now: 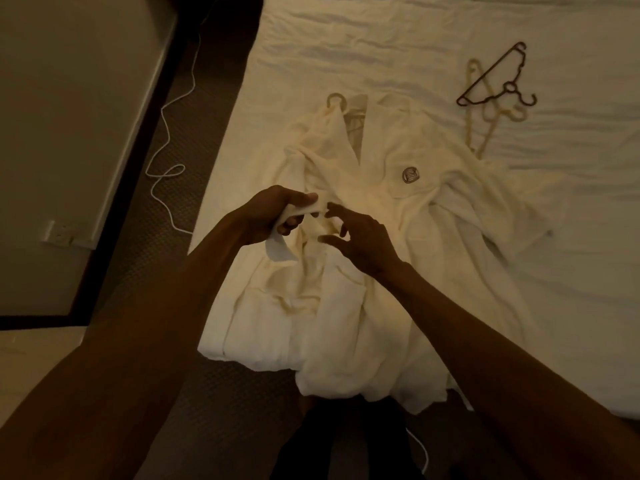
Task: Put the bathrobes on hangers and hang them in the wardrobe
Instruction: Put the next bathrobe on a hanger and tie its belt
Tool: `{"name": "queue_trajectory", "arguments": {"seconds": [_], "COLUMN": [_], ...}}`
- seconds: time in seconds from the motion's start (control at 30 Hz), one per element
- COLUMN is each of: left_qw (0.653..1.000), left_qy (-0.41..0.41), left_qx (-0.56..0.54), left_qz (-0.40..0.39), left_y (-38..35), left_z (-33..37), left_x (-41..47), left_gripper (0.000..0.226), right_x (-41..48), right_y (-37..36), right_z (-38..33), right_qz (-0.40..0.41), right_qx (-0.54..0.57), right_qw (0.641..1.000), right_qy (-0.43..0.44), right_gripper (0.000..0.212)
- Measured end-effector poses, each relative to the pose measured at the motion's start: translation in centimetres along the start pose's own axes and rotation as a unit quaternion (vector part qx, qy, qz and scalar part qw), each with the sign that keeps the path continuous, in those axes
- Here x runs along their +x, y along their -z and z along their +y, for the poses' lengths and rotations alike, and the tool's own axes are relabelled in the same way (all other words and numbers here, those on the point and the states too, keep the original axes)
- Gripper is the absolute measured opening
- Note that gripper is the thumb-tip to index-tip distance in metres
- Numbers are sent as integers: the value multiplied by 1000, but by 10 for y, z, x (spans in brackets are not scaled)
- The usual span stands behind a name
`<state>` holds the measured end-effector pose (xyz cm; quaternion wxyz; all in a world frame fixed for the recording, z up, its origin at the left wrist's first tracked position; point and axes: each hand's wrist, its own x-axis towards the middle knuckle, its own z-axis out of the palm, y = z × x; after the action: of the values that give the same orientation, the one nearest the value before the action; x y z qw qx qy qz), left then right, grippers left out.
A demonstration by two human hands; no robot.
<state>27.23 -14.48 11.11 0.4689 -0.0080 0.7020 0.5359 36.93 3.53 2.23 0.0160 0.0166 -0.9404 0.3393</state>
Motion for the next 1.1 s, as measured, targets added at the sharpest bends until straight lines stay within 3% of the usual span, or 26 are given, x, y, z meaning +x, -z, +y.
{"name": "queue_trajectory", "arguments": {"seconds": [0.1, 0.23, 0.4, 0.57, 0.77, 0.93, 1.03, 1.1], "left_qw": [1000, 999, 997, 995, 995, 984, 964, 957], "left_qy": [9, 21, 36, 60, 86, 62, 18, 1], "left_qx": [-2, -36, -63, -65, -44, 133, 151, 144], "left_qz": [-15, -26, -33, -44, -16, 100, 219, 252], "left_y": [-29, -65, -107, -141, -152, -148, -171, -188], "left_z": [1, 2, 9, 8, 2, -13, -35, -47], "left_x": [20, 43, 64, 80, 90, 99, 113, 124], "left_gripper": [28, 28, 27, 20, 33, 27, 19, 18], "right_x": [-9, -25, -40, -55, -54, -68, -84, -97], "right_y": [9, 26, 47, 54, 74, 84, 64, 53], "right_z": [25, 55, 88, 121, 174, 224, 240, 239], "right_qz": [84, 36, 65, 99, 76, 30, -64, -116], "right_qx": [-7, 61, 111, 60, -75, -83, 55, 189], "right_qw": [996, 997, 992, 993, 994, 988, 949, 907], "right_qy": [30, 16, -7, 18, 2, -128, -304, -357], "right_gripper": [25, 63, 65, 28, 11, 16, 42, 39]}}
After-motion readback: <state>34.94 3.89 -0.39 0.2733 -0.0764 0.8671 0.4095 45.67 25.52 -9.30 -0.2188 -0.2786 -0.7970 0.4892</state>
